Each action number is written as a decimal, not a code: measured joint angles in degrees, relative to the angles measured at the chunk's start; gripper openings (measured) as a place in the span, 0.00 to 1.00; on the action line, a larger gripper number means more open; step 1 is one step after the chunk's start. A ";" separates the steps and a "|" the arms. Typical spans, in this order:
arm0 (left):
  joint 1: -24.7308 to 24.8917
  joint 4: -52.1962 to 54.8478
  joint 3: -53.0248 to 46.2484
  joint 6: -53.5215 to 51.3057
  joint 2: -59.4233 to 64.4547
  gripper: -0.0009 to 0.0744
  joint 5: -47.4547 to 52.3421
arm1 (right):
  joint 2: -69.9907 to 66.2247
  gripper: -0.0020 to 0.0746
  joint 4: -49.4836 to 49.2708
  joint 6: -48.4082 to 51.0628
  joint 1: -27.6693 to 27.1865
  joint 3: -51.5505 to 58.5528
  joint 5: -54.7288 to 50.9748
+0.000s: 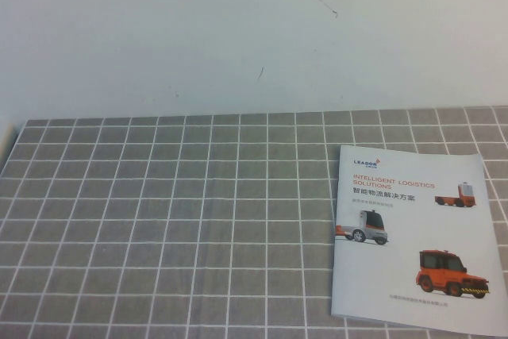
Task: Close book
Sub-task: 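Close the open booklet and leave it lying on the table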
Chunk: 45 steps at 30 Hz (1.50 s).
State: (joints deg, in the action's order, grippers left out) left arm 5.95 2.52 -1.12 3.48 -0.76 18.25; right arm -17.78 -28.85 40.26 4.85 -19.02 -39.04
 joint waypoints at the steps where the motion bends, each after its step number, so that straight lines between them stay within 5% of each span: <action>1: 0.00 0.00 0.00 0.00 0.00 0.01 0.00 | 0.00 0.02 0.00 0.00 0.00 0.00 0.00; 9: 0.00 0.00 0.00 0.00 0.00 0.01 0.00 | 3.14 0.02 6.18 0.33 0.00 3.65 7.45; 15: 0.00 -0.21 0.00 0.00 0.00 0.01 0.00 | 12.80 0.02 25.14 -25.23 0.00 11.04 14.06; 18: 0.00 -0.21 0.00 0.00 0.00 0.01 0.00 | 17.59 0.02 29.83 -29.39 0.00 14.70 15.64; 37: 0.00 -0.21 0.08 0.00 0.00 0.01 0.08 | 18.44 0.02 33.36 -35.97 -1.98 19.88 18.02; 45: 0.00 -0.29 0.08 0.00 0.00 0.01 0.08 | 18.44 0.02 33.36 -35.97 -6.93 19.97 18.18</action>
State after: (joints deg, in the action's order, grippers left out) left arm 5.95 2.22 -1.04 3.48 -0.76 18.33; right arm 0.66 4.51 4.29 -2.08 0.95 -20.86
